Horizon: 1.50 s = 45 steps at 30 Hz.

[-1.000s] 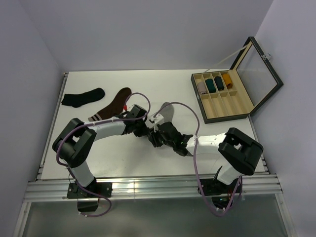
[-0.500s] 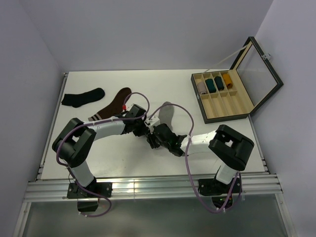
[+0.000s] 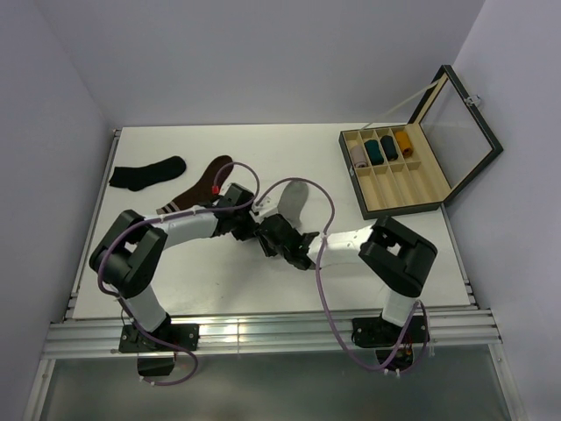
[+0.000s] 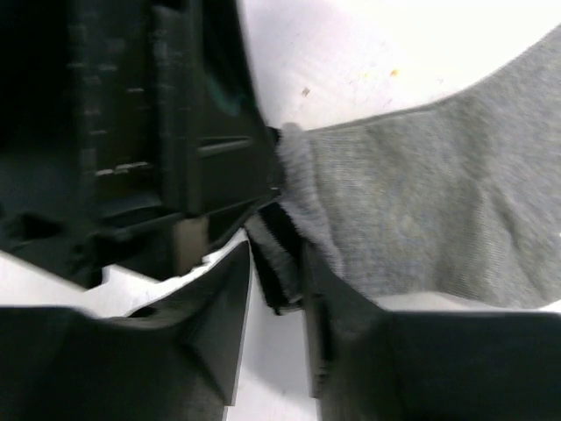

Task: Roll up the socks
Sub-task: Roll the sock at the center of the board.

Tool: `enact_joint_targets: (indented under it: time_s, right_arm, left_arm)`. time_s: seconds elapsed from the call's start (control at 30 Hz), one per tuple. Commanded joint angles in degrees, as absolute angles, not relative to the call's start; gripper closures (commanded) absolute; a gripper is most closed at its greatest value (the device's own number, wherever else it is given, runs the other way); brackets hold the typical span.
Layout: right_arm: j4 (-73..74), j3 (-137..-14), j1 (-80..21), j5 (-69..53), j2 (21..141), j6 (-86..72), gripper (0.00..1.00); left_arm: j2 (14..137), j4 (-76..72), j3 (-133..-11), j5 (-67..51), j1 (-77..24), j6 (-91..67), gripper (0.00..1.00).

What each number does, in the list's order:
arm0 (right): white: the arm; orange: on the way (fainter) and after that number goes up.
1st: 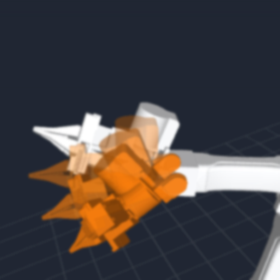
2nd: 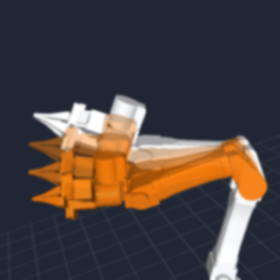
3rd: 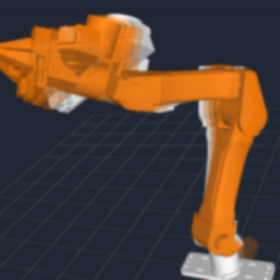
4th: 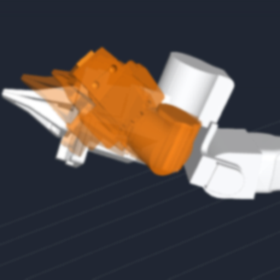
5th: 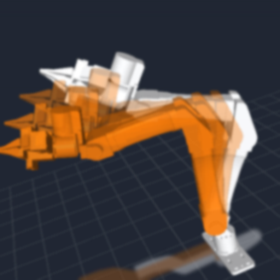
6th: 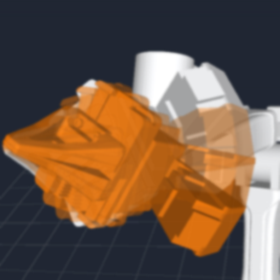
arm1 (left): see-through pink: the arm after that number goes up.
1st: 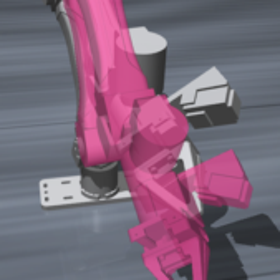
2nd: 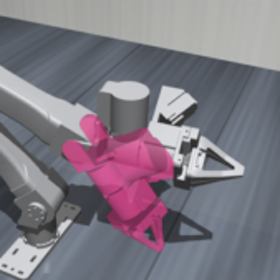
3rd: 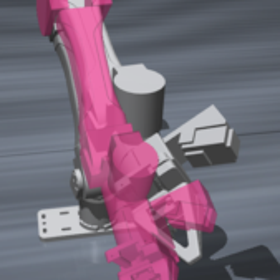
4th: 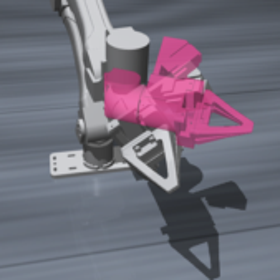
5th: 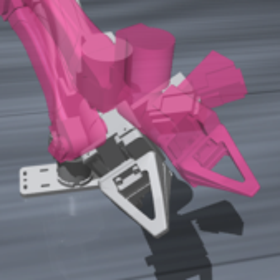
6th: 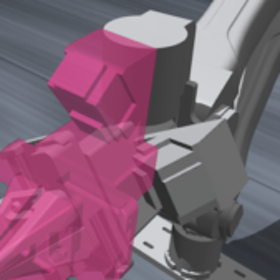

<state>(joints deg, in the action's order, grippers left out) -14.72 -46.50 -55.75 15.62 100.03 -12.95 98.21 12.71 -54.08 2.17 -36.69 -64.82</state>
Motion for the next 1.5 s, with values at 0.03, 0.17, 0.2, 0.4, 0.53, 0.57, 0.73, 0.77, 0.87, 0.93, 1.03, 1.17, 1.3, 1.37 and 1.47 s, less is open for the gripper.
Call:
enact_joint_targets:
  time_s: [0.03, 0.17, 0.2, 0.4, 0.53, 0.57, 0.73, 0.77, 0.87, 0.93, 1.03, 1.17, 1.3, 1.37, 1.47]
  right_arm:
    - [-1.6, -47.5, -55.3, 18.6, 106.0, -13.9, 0.69]
    - [-0.4, -48.6, -55.3, 17.8, 107.3, -13.5, 1.0]
    - [-0.8, -48.2, -55.3, 17.0, 106.9, -13.3, 1.0]
    - [-2.4, -46.9, -51.8, 2.7, 101.5, -16.6, 1.0]
    - [-4.6, -46.4, -46.2, -12.8, 99.3, -21.7, 1.0]
    - [-5.1, -46.3, -43.9, -15.6, 99.2, -22.9, 1.0]
    - [-14.0, -44.4, -37.7, -34.5, 101.2, -33.6, 1.0]
    - [-15.9, -43.3, -36.8, -36.7, 101.7, -35.5, 1.0]
    - [-27.0, -41.5, -33.6, -44.3, 104.3, -43.7, 1.0]
    - [-31.1, -40.8, -31.5, -48.3, 106.9, -49.9, 1.0]
    - [-35.1, -40.8, -29.7, -49.8, 109.6, -54.1, 1.0]
    - [-34.8, -40.9, -28.9, -49.9, 111.0, -55.1, 1.0]
    - [-34.2, -41.0, -28.6, -49.9, 112.0, -54.8, 1.0]
    - [-34.3, -41.1, -28.6, -49.8, 112.5, -55.0, 1.0]
    - [-34.3, -41.2, -28.6, -49.9, 112.9, -54.9, 1.0]
  left_arm:
    - [95.5, 16.0, -53.2, 1.9, -35.8, -64.2, 0.87]
    - [94.7, 15.3, -52.4, 1.5, -35.2, -64.6, 0.86]
    - [94.5, 14.5, -52.0, 1.4, -35.2, -65.2, 0.84]
    - [90.4, 11.5, -48.8, 1.8, -34.2, -67.6, 0.63]
    - [87.1, 8.4, -46.4, 2.5, -34.0, -68.6, 0.35]
    - [86.5, 6.1, -45.2, 2.3, -34.0, -68.6, 0.31]
    - [83.4, 2.7, -42.0, 3.1, -34.0, -69.1, 0.24]
    - [83.1, 1.3, -41.6, 2.7, -34.0, -69.0, 0.24]
    - [83.0, 0.5, -40.4, 1.9, -34.0, -69.3, 0.28]
    - [83.6, 0.5, -40.1, 1.2, -34.1, -69.3, 0.29]
    - [85.2, 0.5, -40.3, 0.5, -34.3, -69.3, 0.31]
    - [86.4, 0.5, -40.8, 0.5, -35.2, -69.3, 0.34]
    - [87.6, 0.5, -40.9, 0.5, -35.7, -69.4, 0.35]
    - [88.4, -1.0, -41.3, 0.5, -36.2, -69.5, 0.36]
    - [90.0, -1.1, -42.1, 0.9, -36.7, -69.7, 0.37]
